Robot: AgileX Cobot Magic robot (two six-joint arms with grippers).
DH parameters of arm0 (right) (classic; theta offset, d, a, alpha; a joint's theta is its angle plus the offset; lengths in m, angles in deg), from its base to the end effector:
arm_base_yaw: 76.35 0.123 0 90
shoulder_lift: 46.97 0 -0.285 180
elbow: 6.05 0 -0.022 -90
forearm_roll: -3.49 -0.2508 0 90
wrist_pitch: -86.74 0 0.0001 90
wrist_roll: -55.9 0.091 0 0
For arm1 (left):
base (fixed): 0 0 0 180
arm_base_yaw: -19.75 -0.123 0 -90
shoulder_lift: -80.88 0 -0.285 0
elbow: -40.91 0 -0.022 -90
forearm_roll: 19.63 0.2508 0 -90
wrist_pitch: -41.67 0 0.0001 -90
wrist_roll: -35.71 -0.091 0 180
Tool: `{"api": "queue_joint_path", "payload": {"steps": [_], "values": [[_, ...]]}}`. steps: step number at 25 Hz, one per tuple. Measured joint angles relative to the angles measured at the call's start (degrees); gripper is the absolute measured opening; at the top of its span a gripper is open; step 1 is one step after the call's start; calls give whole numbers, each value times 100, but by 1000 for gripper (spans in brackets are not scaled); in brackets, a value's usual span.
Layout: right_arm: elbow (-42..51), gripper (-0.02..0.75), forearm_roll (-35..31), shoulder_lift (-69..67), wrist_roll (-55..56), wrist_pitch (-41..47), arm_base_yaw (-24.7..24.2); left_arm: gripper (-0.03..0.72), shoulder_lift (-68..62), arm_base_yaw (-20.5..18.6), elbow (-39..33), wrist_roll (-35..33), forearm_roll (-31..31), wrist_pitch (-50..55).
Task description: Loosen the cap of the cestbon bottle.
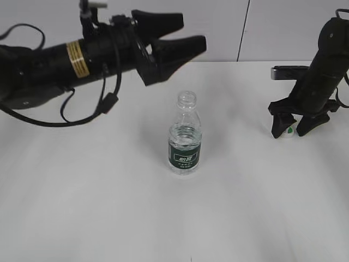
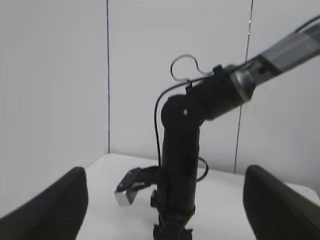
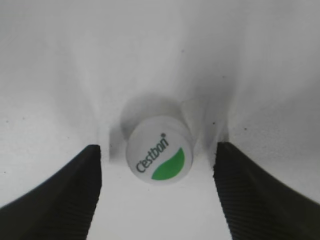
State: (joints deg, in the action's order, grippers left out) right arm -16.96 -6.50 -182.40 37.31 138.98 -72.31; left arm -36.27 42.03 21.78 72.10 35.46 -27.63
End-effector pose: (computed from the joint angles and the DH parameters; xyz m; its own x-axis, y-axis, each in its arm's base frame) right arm 0.4259 0.0426 0.1090 -0.9552 -0.2813 -0.0919 -0.2910 0.9492 0.1199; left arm 0.3222 -0.2074 0.2209 0.0071 -0.1176 -0.9930 0.9560 0.2920 -0.0278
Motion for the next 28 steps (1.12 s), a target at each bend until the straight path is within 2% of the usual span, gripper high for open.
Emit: {"api": "queue_joint_path", "payload": {"steps": [5,8,12,18,25,27,28], "values": [[0,534,-53,260,0,87,0,580,858,-246,-1,743,-32,123],[0,534,-57,509,-5,184,0,580,1423,-373,-6,1246,-81,922],[0,534,-67,854,49,397,0,580,2159,-458,-6,1578,-158,2632],[0,534,128,1378,324,1217,0,580,3039,-464,-6,1620,-688,5503],[0,534,166,1999,386,1662,0,580,3265,-504,11,1598,-1058,7935],[0,534,186,2145,386,1691,0,580,3265,-608,69,1313,-1335,8446],[0,534,186,2224,386,1698,0,580,3265,-713,129,955,-1716,8702]]}}
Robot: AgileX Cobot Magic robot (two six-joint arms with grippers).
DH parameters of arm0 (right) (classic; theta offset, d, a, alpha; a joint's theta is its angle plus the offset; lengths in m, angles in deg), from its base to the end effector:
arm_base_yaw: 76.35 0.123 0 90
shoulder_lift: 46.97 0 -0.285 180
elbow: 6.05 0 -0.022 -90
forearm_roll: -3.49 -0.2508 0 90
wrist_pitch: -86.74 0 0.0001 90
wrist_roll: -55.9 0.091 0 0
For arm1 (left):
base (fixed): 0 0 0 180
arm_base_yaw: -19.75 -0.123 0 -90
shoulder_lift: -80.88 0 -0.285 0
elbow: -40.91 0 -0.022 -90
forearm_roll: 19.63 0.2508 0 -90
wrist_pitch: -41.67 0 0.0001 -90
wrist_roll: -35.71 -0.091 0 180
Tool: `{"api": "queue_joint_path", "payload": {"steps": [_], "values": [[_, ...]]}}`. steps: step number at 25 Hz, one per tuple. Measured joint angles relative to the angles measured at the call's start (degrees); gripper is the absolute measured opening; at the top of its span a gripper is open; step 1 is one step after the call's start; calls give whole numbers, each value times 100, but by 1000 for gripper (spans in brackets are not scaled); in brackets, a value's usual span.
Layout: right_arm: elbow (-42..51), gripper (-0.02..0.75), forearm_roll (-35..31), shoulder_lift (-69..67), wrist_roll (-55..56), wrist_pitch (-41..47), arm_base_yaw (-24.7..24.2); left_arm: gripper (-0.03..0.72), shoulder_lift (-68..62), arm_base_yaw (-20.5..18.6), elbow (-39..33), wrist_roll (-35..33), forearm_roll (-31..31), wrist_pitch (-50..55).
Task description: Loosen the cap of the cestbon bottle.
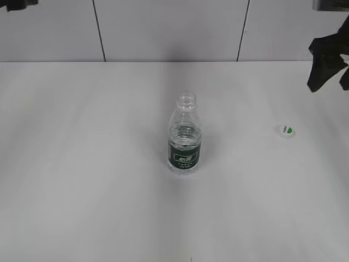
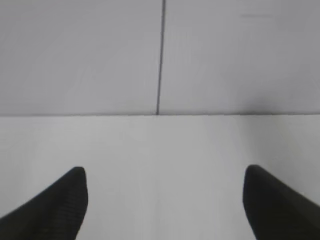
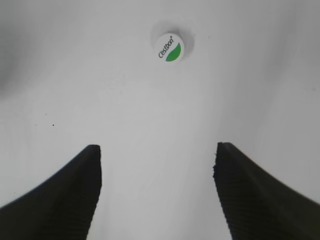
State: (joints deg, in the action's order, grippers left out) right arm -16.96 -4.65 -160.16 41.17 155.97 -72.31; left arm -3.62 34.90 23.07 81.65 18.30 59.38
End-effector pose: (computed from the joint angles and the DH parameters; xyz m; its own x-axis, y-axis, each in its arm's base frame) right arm 0.3737 0.0385 0.2639 -0.9468 -0.2705 -0.1746 -0.2900 0.9521 0.0972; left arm 0.2963 -0.0625 0.3347 -0.4401 -0.0462 -0.8968 0.0240 0.9977 -0.0632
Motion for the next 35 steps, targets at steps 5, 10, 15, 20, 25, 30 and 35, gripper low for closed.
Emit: {"api": "queue_joint_path", "payload": {"steps": [5,10,15,20,25,30,35], "values": [[0,534,20,341,12,29,0,580,-128,-912,572,-2768,-2844,1352],[0,534,31,499,54,40,0,580,-461,-1639,833,-4465,-4215,2415],[0,534,106,518,95,45,0,580,-743,-1925,850,-4750,-4318,2888],[0,534,339,518,183,45,0,580,-756,-1935,850,-4873,-4318,2934],[0,534,425,518,263,45,-102,580,-756,-1744,855,-5034,-4318,2938],[0,534,482,518,293,46,-177,580,-756,-1477,855,-5116,-4307,2893],[0,534,476,518,300,46,-177,580,-484,-1443,855,-5124,-4223,2971]]}}
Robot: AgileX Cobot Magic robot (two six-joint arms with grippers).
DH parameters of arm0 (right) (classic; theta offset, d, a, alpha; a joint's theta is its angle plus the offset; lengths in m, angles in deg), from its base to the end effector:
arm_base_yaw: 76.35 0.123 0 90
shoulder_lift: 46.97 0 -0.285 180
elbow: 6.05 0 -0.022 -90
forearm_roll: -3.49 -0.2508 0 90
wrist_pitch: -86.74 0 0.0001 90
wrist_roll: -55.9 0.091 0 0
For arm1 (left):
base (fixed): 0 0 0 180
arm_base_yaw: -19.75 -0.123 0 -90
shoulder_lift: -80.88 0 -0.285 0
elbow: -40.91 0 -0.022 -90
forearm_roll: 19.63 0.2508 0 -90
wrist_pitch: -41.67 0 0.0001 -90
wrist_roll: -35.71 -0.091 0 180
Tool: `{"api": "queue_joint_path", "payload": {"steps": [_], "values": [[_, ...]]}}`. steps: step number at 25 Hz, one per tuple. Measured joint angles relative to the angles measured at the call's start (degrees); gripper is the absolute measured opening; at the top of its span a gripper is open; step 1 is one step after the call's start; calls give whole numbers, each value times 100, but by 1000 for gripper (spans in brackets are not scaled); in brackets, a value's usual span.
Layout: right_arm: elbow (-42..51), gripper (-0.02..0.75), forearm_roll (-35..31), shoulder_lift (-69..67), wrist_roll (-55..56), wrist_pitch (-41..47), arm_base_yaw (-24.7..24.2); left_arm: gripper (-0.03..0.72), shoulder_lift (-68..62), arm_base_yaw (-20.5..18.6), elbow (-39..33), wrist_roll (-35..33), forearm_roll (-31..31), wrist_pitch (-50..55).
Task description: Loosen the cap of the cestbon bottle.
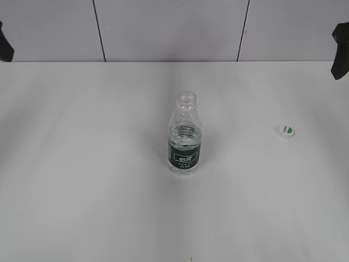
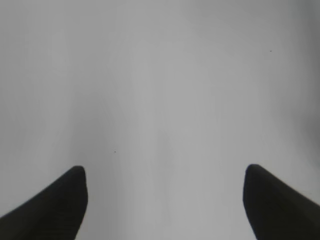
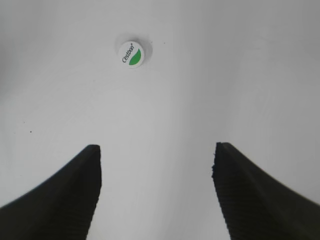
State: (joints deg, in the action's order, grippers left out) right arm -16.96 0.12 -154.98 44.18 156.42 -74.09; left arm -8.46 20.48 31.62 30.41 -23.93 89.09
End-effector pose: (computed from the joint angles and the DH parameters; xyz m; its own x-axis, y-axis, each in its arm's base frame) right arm 0.3600 0.0192 0.2964 -0.9467 -0.2203 -0.2352 -0.2292 0.9733 0.0108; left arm 0.2987 -0.0088 0.3167 -0.8261 0.0521 -0.5611 0.0781 0.9967 -0.0224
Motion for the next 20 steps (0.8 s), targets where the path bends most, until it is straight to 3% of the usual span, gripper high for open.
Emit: {"api": "queue_joint_path", "payload": {"steps": [20], "values": [[0,534,-286,46,5,5,0,580,4261,7,-108,-78,396,1407]]}}
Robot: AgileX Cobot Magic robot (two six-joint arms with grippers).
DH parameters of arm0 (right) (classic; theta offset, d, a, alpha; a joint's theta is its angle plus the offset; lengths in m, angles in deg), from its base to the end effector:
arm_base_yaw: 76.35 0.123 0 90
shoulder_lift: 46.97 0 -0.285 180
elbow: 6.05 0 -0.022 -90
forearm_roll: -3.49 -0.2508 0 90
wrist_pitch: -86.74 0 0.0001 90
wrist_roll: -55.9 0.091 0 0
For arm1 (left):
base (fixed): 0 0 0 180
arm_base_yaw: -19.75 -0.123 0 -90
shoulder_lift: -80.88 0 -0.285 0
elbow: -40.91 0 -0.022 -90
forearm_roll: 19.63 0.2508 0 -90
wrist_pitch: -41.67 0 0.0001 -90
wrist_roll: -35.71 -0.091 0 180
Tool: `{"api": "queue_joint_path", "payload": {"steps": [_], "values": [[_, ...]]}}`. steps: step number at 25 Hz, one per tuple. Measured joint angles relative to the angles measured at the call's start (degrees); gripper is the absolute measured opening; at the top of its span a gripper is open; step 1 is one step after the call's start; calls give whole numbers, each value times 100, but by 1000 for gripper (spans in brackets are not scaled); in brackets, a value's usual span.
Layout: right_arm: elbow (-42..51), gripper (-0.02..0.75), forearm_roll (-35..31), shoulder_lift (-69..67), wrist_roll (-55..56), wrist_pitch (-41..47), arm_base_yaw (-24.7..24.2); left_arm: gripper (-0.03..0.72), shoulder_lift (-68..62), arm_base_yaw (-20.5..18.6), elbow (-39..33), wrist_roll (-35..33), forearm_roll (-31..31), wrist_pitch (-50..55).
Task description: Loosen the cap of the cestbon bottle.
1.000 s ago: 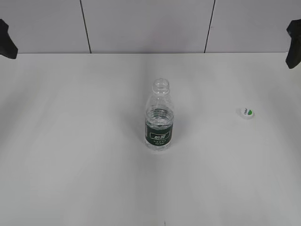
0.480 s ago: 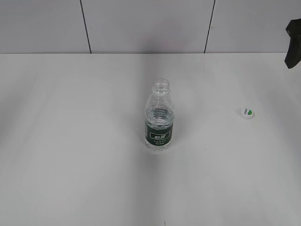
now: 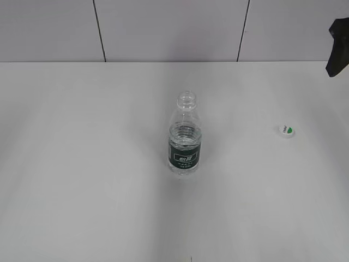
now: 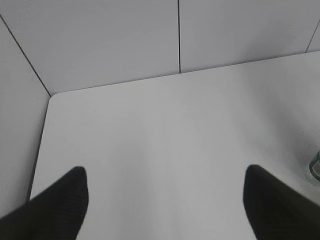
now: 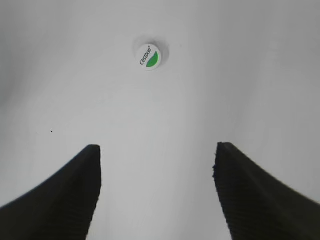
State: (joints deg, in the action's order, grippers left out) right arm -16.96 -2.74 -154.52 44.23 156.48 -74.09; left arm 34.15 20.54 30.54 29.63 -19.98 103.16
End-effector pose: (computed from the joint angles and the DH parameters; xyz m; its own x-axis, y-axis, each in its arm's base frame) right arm 0.3583 0.0234 0.2996 -0.9469 -0.2018 -0.2504 -0.2228 0.9731 0.0583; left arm 0.0831 -0.0016 0.4416 -0.4740 0.1096 -0.8737 0.0677 0.9938 0.0879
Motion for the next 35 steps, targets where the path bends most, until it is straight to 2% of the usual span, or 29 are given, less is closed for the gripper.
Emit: {"api": "queue_joint_path", "payload": {"steps": [4,12,17,28,35], "values": [[0,534,-17,198,0,0,0,580,834,0,-660,0,35,73],[0,534,-21,675,0,0,0,580,2619,0,-2615,0,-48,-230],[0,534,-21,821,0,5,0,580,3616,0,-3351,0,-74,-241],[0,534,-27,981,0,5,0,580,3927,0,-3664,0,-274,-35],[0,534,-27,1592,-6,11,0,578,3927,0,-3664,0,-289,-24]]}}
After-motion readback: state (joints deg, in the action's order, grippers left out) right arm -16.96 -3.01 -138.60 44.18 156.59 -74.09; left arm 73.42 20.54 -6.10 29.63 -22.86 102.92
